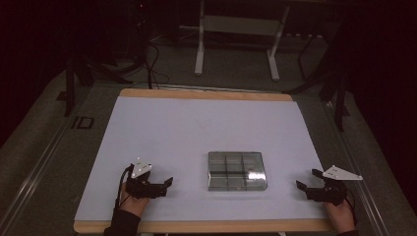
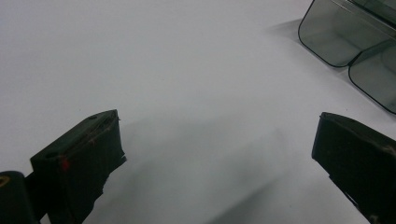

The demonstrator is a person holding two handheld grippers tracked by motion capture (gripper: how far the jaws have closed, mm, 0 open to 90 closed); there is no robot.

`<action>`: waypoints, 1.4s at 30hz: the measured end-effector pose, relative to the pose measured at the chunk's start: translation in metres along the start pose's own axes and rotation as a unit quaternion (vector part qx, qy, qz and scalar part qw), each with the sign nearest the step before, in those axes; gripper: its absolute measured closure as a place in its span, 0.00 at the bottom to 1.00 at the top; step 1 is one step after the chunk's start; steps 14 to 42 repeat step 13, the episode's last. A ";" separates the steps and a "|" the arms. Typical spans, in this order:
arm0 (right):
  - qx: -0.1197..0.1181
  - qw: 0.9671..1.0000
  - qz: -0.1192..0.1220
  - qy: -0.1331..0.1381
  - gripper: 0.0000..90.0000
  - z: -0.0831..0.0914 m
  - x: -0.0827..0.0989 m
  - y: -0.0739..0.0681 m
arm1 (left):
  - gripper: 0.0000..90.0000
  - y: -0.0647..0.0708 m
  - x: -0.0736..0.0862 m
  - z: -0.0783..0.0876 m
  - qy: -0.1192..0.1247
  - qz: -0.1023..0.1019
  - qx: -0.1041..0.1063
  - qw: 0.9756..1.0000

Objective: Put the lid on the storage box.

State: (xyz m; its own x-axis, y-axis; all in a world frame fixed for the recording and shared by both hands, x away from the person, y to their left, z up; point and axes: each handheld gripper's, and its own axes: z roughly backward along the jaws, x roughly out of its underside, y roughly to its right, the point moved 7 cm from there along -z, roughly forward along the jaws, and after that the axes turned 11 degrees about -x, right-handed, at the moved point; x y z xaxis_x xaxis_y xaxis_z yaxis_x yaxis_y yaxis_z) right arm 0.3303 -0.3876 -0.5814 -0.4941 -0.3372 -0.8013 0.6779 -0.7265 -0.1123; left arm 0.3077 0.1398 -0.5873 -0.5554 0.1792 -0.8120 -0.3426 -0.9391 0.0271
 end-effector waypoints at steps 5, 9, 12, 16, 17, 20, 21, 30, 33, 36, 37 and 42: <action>0.002 1.000 -0.006 0.000 0.15 0.000 0.000 0.001 | 0.03 -0.001 0.000 0.000 -0.001 0.005 0.001 1.000; 0.000 1.000 -0.008 -0.002 0.15 0.000 0.000 0.001 | 0.03 -0.001 0.000 0.000 -0.001 0.006 0.002 1.000; 0.000 1.000 -0.008 -0.001 0.15 0.000 0.000 0.002 | 0.03 -0.002 0.000 0.000 -0.002 0.007 0.001 1.000; -0.001 1.000 -0.008 -0.002 0.15 0.000 0.000 0.002 | 0.03 -0.002 0.000 0.000 -0.001 0.007 0.001 1.000; -0.001 1.000 -0.008 -0.002 0.15 0.000 0.000 0.002 | 0.03 -0.002 0.000 0.000 -0.001 0.007 0.001 1.000; -0.001 1.000 -0.008 -0.002 0.15 0.000 0.000 0.002 | 0.03 -0.002 0.000 0.000 -0.001 0.007 0.001 1.000; -0.001 1.000 -0.008 -0.002 0.15 0.000 0.000 0.002 | 0.03 -0.002 0.000 0.000 -0.001 0.007 0.001 1.000; -0.001 1.000 -0.008 -0.002 0.15 0.000 0.000 0.002 | 0.03 -0.002 0.000 0.000 -0.001 0.007 0.001 1.000; -0.001 1.000 -0.008 -0.002 0.15 0.000 0.000 0.002 | 0.03 -0.002 0.000 0.000 -0.001 0.007 0.001 1.000; -0.001 1.000 -0.008 -0.002 0.15 0.000 0.000 0.002 | 0.03 -0.002 0.000 0.000 -0.001 0.007 0.001 1.000; -0.001 1.000 -0.008 -0.002 0.15 0.000 0.000 0.002 | 0.03 -0.002 0.000 0.000 -0.001 0.007 0.001 1.000; -0.001 1.000 -0.008 -0.002 0.15 0.000 0.000 0.002 | 0.03 -0.002 0.000 0.000 -0.001 0.007 0.001 1.000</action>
